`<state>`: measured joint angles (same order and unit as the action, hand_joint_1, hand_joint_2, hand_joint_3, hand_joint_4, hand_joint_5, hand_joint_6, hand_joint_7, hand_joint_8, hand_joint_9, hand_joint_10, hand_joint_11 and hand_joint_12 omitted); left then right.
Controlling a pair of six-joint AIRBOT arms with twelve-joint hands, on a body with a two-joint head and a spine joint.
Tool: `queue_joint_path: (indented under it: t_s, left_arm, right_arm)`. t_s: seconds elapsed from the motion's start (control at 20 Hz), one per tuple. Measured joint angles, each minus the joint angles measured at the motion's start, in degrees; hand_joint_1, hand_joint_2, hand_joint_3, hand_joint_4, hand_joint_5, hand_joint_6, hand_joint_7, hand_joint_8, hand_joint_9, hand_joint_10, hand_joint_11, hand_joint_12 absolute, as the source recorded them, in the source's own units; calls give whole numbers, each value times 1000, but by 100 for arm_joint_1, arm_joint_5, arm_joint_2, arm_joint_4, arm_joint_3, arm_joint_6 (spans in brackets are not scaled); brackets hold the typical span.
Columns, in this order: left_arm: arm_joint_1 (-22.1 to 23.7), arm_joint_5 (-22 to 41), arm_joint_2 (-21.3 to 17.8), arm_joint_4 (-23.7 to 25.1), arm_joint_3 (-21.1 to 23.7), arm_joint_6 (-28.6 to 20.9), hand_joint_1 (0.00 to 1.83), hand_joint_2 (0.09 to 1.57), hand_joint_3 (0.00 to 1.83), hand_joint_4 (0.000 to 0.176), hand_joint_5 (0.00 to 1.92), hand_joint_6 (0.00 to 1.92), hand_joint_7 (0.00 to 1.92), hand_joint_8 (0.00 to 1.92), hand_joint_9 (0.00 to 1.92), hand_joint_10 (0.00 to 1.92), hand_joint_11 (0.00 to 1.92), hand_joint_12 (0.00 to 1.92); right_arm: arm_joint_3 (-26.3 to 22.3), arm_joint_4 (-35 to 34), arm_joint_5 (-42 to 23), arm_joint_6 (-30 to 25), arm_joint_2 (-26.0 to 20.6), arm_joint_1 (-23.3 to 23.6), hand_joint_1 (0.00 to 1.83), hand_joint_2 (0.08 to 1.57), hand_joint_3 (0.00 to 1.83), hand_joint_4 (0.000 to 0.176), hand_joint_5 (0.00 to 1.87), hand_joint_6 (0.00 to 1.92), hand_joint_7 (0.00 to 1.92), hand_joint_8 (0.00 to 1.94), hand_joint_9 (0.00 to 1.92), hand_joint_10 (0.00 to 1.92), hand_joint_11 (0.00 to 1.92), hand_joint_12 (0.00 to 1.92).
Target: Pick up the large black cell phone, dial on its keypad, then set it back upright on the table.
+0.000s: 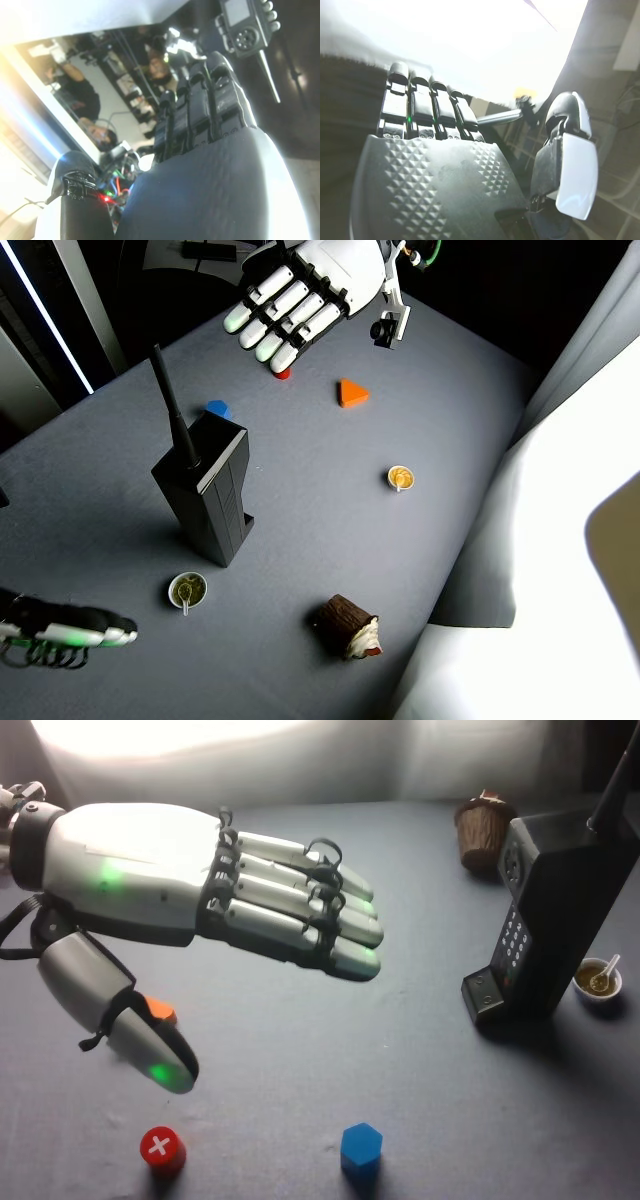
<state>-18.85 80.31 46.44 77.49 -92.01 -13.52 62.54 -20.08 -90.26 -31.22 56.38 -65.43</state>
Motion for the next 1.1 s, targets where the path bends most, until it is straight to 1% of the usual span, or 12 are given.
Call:
queue_joint_path:
  t_s: [0.1,0.15,0.3,0.35,0.45,0.5,0.55,0.6,0.65,0.75,0.85,1.1]
  left_arm:
    - [0,-28,13,-2,-33,-4,114,1083,3,21,84,0,88,1,106,1,0,252]
    - [0,-37,17,7,-48,-4,109,1088,3,17,76,0,82,0,95,0,0,240]
    - [0,-94,20,-17,-157,-2,112,1091,4,17,67,0,77,0,86,0,0,236]
    - [0,-140,17,-44,-157,0,131,1085,1,18,74,2,75,0,71,0,0,209]
    - [0,-151,17,-63,-168,22,163,1082,0,17,66,0,64,0,50,0,0,174]
    - [0,-164,17,-81,-181,20,188,1073,0,16,86,4,85,4,69,5,0,215]
    - [0,-162,17,-96,-212,20,181,1076,0,15,80,1,69,4,46,6,0,158]
    - [0,-210,17,-122,-223,39,193,1073,0,12,98,4,79,5,54,7,0,171]
    - [0,-267,17,-153,-221,44,181,1074,0,14,92,1,75,2,56,5,0,150]
    - [-57,-396,17,-260,-221,129,169,1069,0,14,111,3,90,3,72,5,0,190]
    - [-114,-511,11,-273,-223,157,151,1076,1,18,92,1,76,1,56,3,0,139]
    - [-166,-533,7,-286,-396,208,166,1081,1,15,63,0,52,1,41,3,4,47]
  right_arm:
    - [109,199,236,-4,101,240,538,930,4,0,5,1,2,1,0,0,0,150]
    - [181,199,278,-4,142,321,555,923,0,0,0,0,0,0,0,0,0,192]
    - [341,96,330,-7,205,420,558,921,0,0,0,0,0,0,0,0,0,201]
    - [356,61,337,-4,212,444,634,919,0,0,0,0,1,0,19,0,0,349]
    - [391,24,402,-9,262,555,731,931,1,0,0,0,0,0,4,1,0,257]
    - [396,35,444,-9,267,610,740,925,1,0,1,0,0,0,3,0,0,115]
    - [426,42,452,-9,297,651,767,921,0,0,0,0,0,0,0,0,0,22]
    - [468,39,516,-7,350,730,773,921,0,0,0,0,0,0,0,0,0,4]
    - [492,37,551,-7,376,782,813,919,0,0,0,0,0,0,0,0,0,0]
    - [570,81,669,-7,479,935,843,933,4,0,0,0,0,0,0,0,0,0]
    - [632,173,820,-4,546,1091,855,961,14,0,0,0,0,0,0,0,0,0]
    - [791,485,1137,2,623,1539,939,955,5,0,0,0,0,0,0,0,0,0]
